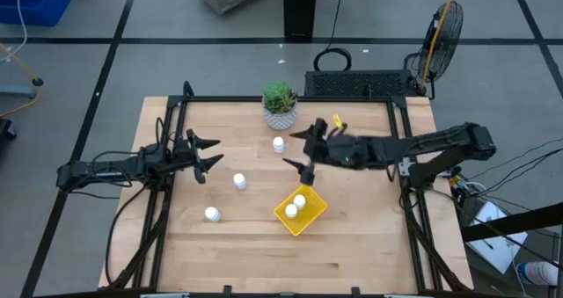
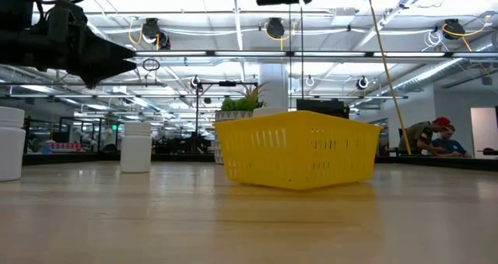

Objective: Pick and place pill bottles into a basket
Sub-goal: Put the white pill bottle into the yellow basket

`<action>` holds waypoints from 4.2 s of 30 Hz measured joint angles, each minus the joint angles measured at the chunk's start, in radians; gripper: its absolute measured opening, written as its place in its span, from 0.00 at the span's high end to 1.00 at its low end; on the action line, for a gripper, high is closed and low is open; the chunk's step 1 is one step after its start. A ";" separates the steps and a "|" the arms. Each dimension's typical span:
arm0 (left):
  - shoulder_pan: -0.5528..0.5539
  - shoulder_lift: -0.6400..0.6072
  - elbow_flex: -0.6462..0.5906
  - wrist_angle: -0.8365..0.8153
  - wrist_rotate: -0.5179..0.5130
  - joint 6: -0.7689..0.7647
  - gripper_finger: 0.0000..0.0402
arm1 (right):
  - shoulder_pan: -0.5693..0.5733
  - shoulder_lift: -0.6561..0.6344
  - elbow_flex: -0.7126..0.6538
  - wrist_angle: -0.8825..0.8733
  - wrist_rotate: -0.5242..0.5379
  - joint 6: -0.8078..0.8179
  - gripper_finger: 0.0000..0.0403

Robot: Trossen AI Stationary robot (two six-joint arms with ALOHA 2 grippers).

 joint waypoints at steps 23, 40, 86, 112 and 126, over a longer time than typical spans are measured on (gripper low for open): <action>0.000 0.052 0.001 -0.035 0.001 0.030 0.37 | -0.257 0.425 0.454 -0.426 -0.183 -0.123 0.17; 0.001 0.052 0.001 -0.034 0.002 0.043 0.37 | -0.358 0.506 0.456 -0.481 -0.314 -0.013 0.17; 0.001 0.052 0.002 -0.050 0.000 0.049 0.37 | -0.375 0.597 0.241 -0.205 -0.366 0.034 0.17; 0.001 0.052 0.002 -0.051 0.001 0.046 0.37 | -0.395 0.597 0.242 -0.220 -0.444 0.059 0.32; 0.001 0.052 0.002 -0.051 0.001 0.046 0.37 | -0.395 0.597 0.242 -0.219 -0.447 -0.023 0.65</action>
